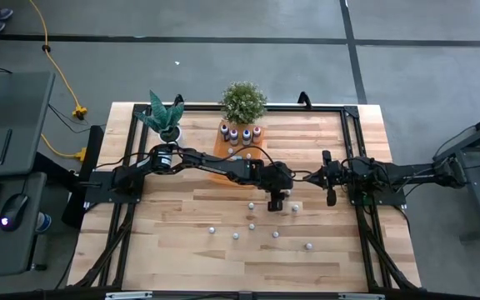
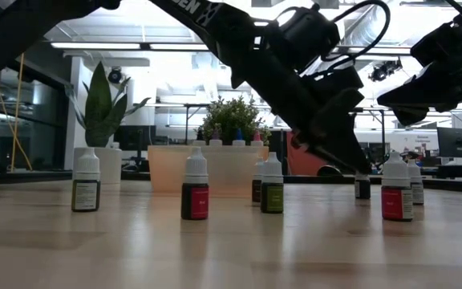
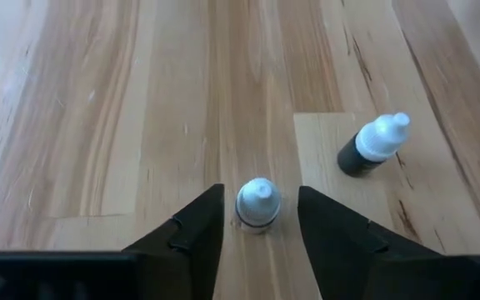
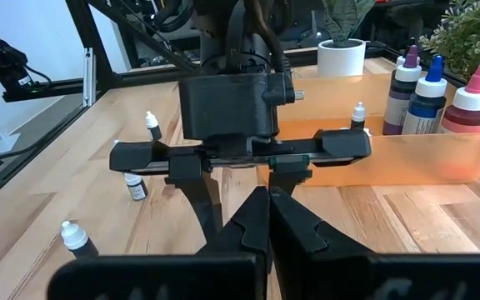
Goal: Pick & Place food coloring
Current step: Put the small violet food coloring bottle into the orange bin
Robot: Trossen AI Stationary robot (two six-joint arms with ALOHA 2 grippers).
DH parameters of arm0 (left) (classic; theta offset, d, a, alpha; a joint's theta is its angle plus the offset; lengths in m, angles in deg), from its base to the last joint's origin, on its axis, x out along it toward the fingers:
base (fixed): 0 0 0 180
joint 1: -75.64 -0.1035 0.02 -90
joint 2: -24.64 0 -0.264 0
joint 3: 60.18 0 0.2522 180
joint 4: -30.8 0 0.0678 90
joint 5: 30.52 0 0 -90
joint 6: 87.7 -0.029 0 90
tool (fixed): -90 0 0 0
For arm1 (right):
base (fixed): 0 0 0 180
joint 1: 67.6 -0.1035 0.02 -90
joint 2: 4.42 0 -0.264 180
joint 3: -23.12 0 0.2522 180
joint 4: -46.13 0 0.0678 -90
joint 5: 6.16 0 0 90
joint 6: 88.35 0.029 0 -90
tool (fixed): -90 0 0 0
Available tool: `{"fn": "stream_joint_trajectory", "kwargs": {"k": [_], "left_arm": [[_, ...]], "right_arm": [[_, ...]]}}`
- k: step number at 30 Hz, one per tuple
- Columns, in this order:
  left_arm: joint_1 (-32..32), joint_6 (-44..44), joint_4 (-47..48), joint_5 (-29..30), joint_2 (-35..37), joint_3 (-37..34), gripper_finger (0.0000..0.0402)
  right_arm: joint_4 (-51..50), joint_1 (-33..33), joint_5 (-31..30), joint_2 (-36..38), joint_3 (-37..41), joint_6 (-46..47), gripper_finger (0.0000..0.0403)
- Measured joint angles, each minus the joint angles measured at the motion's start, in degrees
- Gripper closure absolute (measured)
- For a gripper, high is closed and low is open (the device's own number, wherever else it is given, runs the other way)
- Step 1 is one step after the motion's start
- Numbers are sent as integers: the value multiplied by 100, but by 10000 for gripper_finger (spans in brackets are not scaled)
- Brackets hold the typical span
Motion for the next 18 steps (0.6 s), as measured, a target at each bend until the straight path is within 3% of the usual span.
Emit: {"fn": "stream_joint_trajectory", "kwargs": {"k": [18], "left_arm": [[-20, 154, -62, -90, -50, 2, 257]], "right_arm": [[0, 0, 0, 0, 0, 0, 402]]}}
